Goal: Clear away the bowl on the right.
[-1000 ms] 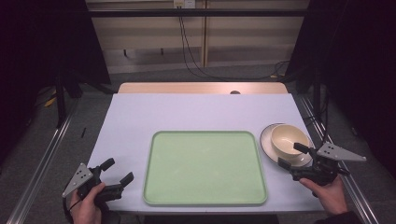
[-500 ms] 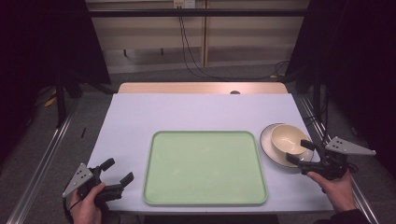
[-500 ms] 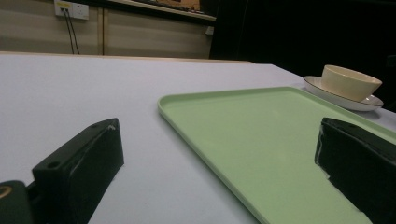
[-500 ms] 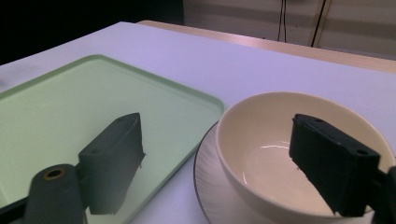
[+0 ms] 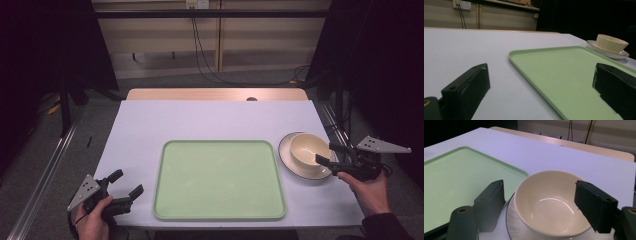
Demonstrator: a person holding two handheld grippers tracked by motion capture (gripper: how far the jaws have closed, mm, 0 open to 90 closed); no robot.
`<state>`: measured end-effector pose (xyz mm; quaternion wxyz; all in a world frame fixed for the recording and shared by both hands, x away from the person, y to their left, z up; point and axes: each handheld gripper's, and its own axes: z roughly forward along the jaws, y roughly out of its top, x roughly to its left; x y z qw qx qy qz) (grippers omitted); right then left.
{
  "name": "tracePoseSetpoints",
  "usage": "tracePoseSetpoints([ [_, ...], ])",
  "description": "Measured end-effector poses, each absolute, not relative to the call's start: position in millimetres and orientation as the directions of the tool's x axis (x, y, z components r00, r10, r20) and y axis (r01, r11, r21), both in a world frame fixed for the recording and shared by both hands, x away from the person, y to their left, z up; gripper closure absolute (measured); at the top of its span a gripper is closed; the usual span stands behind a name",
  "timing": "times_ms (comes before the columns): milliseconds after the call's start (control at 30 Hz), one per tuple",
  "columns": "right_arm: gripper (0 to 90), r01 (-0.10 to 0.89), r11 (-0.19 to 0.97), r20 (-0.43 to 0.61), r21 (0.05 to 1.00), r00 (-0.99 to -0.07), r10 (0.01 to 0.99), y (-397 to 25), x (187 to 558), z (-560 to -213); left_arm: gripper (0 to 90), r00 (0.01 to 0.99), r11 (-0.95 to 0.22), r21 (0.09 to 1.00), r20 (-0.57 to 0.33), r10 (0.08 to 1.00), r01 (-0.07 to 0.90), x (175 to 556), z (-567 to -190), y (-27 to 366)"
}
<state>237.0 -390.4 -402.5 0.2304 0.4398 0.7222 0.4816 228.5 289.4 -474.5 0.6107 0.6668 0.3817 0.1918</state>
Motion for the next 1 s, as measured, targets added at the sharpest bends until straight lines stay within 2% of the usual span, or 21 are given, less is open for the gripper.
tracePoseSetpoints([
  [167, 24.5, 0.419, 0.130, 0.107, 0.899, -0.497, 0.861, -396, 244, -399, 1.2, 0.638, 0.032, 0.961, -0.208, 0.742, 0.276, 229, -475, 290],
  [267, 25.4, 0.436, 0.163, 0.083, 0.885, -0.493, 0.866, -398, 249, -397, 1.2, 0.639, 0.032, 0.961, -0.208, 0.741, 0.276, 229, -475, 290],
  [467, 25.9, 0.517, 0.195, 0.108, 0.833, -0.499, 0.860, -409, 269, -396, 1.2, 0.638, 0.030, 0.960, -0.207, 0.742, 0.277, 229, -475, 290],
  [600, 26.0, 0.533, 0.205, 0.099, 0.821, -0.485, 0.869, -412, 275, -398, 1.3, 0.637, 0.035, 0.960, -0.211, 0.741, 0.277, 229, -475, 290],
  [733, 37.1, 0.543, 0.235, 0.089, 0.806, -0.504, 0.859, -416, 281, -400, 1.2, 0.638, 0.035, 0.960, -0.211, 0.741, 0.277, 229, -475, 290],
  [1000, 39.5, 0.594, 0.249, 0.079, 0.765, -0.470, 0.879, -422, 299, -406, 1.2, 0.642, 0.030, 0.960, -0.209, 0.738, 0.278, 229, -475, 290],
])
